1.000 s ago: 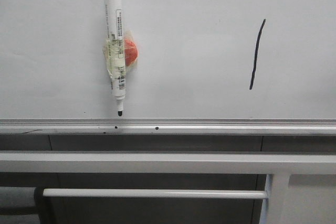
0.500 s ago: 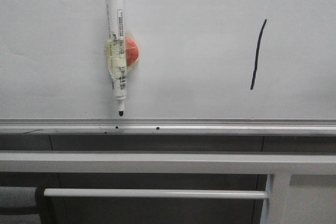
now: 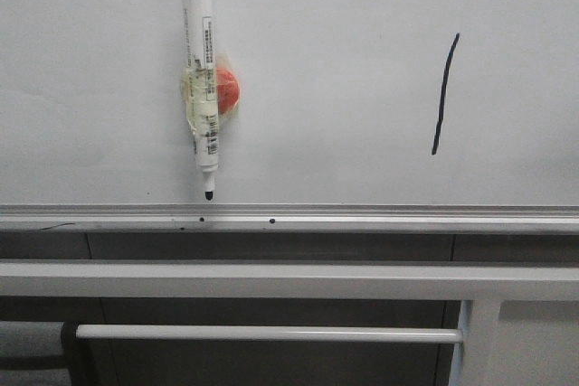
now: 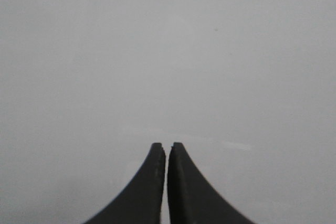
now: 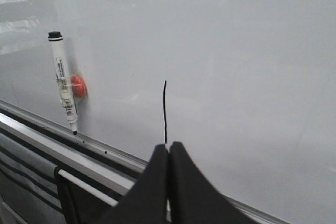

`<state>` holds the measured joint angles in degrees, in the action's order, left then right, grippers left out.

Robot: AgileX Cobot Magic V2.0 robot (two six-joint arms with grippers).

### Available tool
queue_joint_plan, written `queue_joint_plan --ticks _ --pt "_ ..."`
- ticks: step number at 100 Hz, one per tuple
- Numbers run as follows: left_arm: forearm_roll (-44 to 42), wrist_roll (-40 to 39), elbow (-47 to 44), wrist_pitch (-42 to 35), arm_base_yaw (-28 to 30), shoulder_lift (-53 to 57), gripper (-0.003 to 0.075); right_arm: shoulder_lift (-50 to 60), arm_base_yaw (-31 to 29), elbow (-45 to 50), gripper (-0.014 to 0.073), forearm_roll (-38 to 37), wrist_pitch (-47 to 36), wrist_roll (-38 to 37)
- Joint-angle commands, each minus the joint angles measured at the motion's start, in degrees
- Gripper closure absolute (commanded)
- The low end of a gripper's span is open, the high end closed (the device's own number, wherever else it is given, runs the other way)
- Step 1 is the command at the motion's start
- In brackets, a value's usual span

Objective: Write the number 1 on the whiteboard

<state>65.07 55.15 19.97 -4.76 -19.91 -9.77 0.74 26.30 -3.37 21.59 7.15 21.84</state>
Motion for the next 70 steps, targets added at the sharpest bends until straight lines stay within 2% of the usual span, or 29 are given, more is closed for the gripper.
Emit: queue_joint_plan --ticks 1,5,11,24,25,27,32,40,70 --pt "0.7 -2.1 1.6 0.1 2.9 -0.6 0.0741 0.4 -0.3 -1.5 0.0657 0.2 -4.7 0.5" --pt "-2.8 -5.9 1.6 1.1 3.8 -0.6 0.0741 0.4 -0.3 -1.5 0.0657 0.2 -4.7 0.5" --pt "-13.8 -15.2 1.5 2.2 4.9 -0.6 0.0741 0.4 -0.3 -1.5 0.0657 0.2 -4.7 0.5" --pt "-47.7 -53.5 0.9 2.4 5.8 -0.6 0.0741 0.4 -0.3 -1.5 0.0657 0.2 -4.7 0.5" --pt "-49.5 -53.5 0.7 2.4 5.8 -0.6 0.0741 0.4 -0.3 -1.5 0.0657 0.2 -4.7 0.5" --pt "-54.7 -60.1 0.6 2.4 5.8 -0.6 0.0741 0.4 -0.3 -1.5 0.0657 0.2 -4.7 0.5" --pt "-63.3 -68.4 -0.3 2.4 5.8 -0.6 0.0741 0.4 -0.3 -1.5 0.0657 0.2 -4.7 0.5" --pt "-65.5 -69.8 -3.2 2.5 5.9 -0.2 0.0741 0.4 -0.3 -1.5 0.0657 0.2 -4.7 0.5" --pt "-65.1 -61.4 -17.1 5.3 7.4 7.8 0.0741 0.4 -0.3 -1.5 0.0657 0.2 -4.7 0.5"
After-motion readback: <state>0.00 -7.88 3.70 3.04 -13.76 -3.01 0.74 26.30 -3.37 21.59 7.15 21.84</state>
